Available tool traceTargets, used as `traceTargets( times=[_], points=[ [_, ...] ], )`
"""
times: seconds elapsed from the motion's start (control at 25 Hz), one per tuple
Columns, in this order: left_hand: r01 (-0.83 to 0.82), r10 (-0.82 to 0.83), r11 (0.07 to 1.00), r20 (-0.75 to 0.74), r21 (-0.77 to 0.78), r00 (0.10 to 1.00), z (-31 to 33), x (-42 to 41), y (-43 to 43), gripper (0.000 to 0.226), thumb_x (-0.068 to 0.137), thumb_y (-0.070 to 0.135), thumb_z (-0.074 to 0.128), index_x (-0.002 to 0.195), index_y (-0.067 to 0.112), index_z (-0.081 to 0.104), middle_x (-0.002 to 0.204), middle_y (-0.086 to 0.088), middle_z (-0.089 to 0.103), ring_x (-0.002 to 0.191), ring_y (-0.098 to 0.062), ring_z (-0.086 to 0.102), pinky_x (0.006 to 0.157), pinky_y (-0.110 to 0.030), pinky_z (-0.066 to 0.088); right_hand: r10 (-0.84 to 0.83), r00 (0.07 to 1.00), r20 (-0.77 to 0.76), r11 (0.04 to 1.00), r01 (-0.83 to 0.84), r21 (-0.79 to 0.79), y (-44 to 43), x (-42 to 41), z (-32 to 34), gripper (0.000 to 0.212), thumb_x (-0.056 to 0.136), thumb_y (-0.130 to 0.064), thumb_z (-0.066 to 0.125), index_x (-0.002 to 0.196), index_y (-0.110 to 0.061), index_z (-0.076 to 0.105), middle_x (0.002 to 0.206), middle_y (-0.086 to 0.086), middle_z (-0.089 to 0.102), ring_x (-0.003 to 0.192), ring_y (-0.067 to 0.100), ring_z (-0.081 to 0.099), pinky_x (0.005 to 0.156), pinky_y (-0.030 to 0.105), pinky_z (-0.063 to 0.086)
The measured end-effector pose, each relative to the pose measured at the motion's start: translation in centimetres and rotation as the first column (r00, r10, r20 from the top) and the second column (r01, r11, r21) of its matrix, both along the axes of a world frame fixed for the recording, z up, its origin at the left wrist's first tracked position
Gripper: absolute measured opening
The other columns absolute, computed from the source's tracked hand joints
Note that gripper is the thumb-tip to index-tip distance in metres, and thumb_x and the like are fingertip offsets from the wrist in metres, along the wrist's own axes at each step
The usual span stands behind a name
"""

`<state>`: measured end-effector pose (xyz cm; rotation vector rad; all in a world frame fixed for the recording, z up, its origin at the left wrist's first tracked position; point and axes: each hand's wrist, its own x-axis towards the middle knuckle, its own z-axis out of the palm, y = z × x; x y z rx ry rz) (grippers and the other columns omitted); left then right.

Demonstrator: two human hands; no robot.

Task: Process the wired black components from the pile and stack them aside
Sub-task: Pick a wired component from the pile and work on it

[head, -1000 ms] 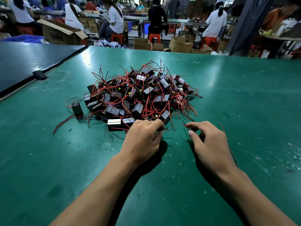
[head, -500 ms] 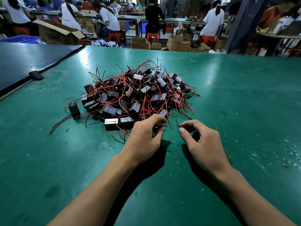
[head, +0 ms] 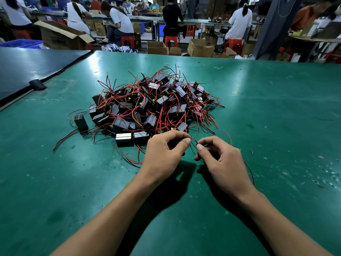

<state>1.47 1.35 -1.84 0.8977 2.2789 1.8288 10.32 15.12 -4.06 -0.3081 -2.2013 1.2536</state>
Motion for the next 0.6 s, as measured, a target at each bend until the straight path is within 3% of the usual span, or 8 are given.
traceTargets(
  times=[0.12, 0.24, 0.4, 0.6],
  points=[
    [0.015, -0.016, 1.000, 0.047, 0.008, 0.999, 0.04, 0.22, 0.13, 0.008, 0.090, 0.015, 0.068, 0.094, 0.012, 0.075, 0.079, 0.001, 0.073, 0.069, -0.009, 0.062, 0.064, -0.029, 0.053, 0.012, 1.000, 0.003, 1.000, -0.012, -0.020, -0.08, 0.11, 0.07, 0.008, 0.094, -0.019, 0.068, 0.089, -0.026, 0.066, 0.068, -0.008, 0.073, 0.064, 0.004, 0.068, 0.061, 0.011, 0.044],
    [0.025, -0.027, 0.999, 0.074, 0.024, 0.997, 0.09, 0.38, 0.21, 0.007, 0.090, 0.015, 0.069, 0.093, 0.013, 0.075, 0.078, 0.001, 0.072, 0.069, -0.010, 0.062, 0.065, -0.030, 0.053, 0.012, 1.000, 0.011, 0.999, -0.011, -0.031, -0.05, 0.21, 0.17, 0.007, 0.094, -0.020, 0.067, 0.090, -0.025, 0.066, 0.068, -0.009, 0.073, 0.062, 0.000, 0.065, 0.060, 0.010, 0.042],
    [0.030, -0.034, 0.999, 0.088, 0.043, 0.996, 0.08, 0.40, 0.16, 0.006, 0.088, 0.014, 0.071, 0.091, 0.013, 0.075, 0.077, 0.001, 0.072, 0.068, -0.008, 0.062, 0.065, -0.027, 0.052, 0.009, 1.000, 0.018, 1.000, -0.008, -0.023, -0.01, 0.24, 0.21, 0.008, 0.095, -0.021, 0.066, 0.089, -0.025, 0.065, 0.070, -0.009, 0.074, 0.053, 0.001, 0.055, 0.057, 0.015, 0.040],
    [0.045, -0.051, 0.997, 0.115, 0.056, 0.992, -0.12, 0.54, 0.26, 0.007, 0.086, 0.013, 0.073, 0.093, 0.011, 0.075, 0.079, 0.002, 0.073, 0.065, -0.002, 0.061, 0.062, -0.017, 0.048, 0.007, 1.000, 0.018, 1.000, -0.007, -0.018, -0.10, 0.27, 0.10, 0.008, 0.095, -0.020, 0.066, 0.088, -0.024, 0.066, 0.068, -0.010, 0.073, 0.058, 0.000, 0.062, 0.059, 0.012, 0.042]
  ],
)
